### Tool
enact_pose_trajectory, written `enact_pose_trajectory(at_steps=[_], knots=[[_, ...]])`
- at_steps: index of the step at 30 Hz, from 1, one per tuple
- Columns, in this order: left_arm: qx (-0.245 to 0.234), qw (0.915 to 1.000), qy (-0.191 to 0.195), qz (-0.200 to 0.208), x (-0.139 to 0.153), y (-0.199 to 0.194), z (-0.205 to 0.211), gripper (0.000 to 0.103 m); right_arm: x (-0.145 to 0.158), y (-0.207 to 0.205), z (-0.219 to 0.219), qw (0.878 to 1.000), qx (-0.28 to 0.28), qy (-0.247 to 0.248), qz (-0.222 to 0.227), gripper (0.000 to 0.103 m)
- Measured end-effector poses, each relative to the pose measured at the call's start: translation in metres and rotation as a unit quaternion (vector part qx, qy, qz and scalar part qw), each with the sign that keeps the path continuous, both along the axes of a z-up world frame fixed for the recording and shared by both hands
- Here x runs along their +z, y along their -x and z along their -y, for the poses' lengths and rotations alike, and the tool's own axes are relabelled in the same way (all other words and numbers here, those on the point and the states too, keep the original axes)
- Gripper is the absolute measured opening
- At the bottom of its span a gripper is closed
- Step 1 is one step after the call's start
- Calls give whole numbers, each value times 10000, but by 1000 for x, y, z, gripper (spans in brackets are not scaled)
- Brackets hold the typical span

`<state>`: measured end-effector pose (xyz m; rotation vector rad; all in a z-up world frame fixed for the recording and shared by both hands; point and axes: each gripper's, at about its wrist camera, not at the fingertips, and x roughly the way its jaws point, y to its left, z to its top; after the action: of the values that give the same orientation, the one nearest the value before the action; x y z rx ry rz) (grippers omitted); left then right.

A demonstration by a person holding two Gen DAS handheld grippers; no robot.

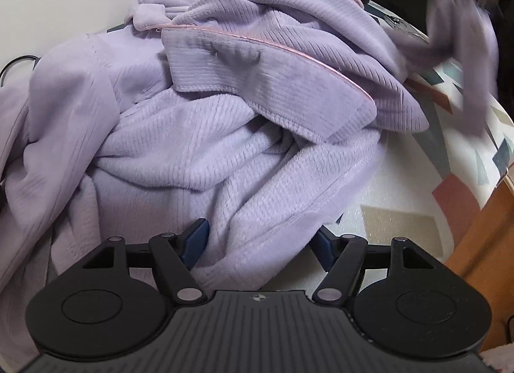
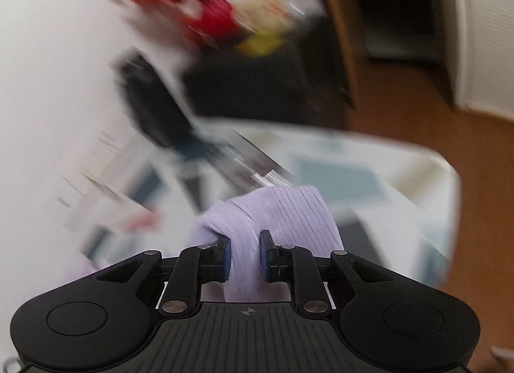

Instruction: Fold clothes

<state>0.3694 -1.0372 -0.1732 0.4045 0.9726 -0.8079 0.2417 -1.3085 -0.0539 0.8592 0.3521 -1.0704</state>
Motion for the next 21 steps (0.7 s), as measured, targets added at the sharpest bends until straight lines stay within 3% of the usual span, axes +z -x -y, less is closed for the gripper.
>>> enact_pose_trajectory(at_steps=[3,7,9,12,14,17,21], knots=[[56,9999,63,-56,-1,-4,-1,68,49,-60,-17,9904,874,700,810,16],[137,9998,112,-36,-2,-5,0,69,89,-132,-56,9555,2273,1471,1176,18],[134,9999,84,33,-3,-3,2,69,86,-165,-67,9359,3092,1367,990,23],[113,9999,56,95,-3,-1,2,69,60,-198,-79,9224,3694,1120,146,42],[122,9999,62,89,-3,-1,2,69,39,-193,-79,9229,3718,990,-176,45],[128,9998,52,122,-3,2,1,69,19,-158,-62,9317,3570,661,-53,50],[145,9998,35,127,-4,4,2,69,-6,-90,-45,9494,3098,483,-204,56]])
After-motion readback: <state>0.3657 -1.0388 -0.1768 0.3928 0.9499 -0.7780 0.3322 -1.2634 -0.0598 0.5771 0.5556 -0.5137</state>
